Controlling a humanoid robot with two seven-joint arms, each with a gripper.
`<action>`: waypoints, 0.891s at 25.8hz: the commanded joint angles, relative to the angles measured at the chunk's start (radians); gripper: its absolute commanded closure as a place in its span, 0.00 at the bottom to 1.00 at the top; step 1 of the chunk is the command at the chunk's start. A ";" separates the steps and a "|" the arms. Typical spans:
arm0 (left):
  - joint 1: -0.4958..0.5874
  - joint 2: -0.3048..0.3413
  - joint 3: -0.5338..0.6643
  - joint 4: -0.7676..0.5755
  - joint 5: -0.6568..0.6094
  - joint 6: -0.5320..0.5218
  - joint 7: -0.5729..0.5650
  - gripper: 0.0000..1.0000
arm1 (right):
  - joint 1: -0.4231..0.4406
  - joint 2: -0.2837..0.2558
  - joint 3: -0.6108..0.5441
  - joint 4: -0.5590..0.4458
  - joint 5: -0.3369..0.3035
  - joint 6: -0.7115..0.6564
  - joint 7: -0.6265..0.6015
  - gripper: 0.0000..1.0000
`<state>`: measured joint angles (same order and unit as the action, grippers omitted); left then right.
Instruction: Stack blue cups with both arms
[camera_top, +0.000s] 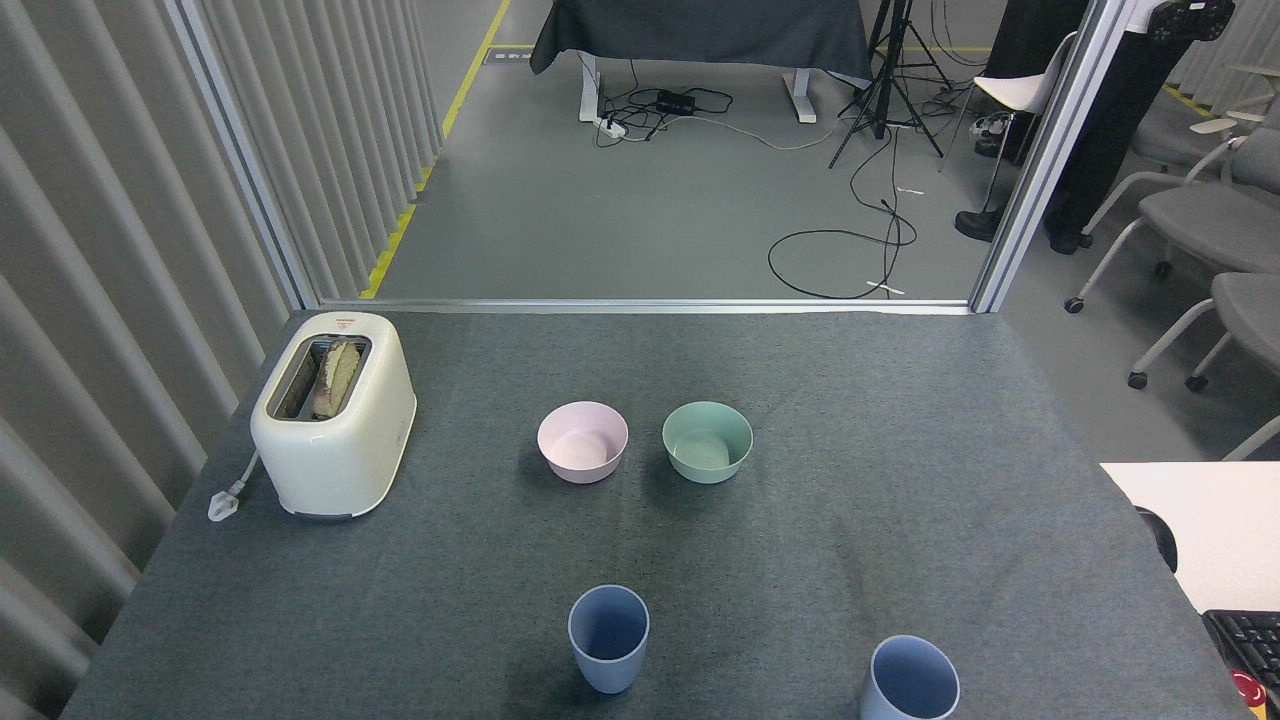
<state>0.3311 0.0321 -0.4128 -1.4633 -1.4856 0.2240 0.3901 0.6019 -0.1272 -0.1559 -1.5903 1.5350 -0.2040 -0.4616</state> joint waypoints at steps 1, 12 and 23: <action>0.072 0.038 0.045 -0.081 0.001 0.005 0.000 0.00 | -0.066 -0.003 -0.001 0.032 0.001 0.000 0.078 0.02; 0.080 0.043 0.085 -0.081 0.002 0.003 0.000 0.00 | -0.226 -0.081 0.107 0.095 0.019 -0.012 0.178 0.02; 0.079 0.042 0.089 -0.081 0.002 0.003 0.000 0.00 | -0.313 -0.084 0.111 0.161 0.019 -0.040 0.179 0.01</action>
<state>0.4100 0.0742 -0.3242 -1.5447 -1.4833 0.2264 0.3901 0.3221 -0.2125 -0.0459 -1.4522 1.5539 -0.2273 -0.2832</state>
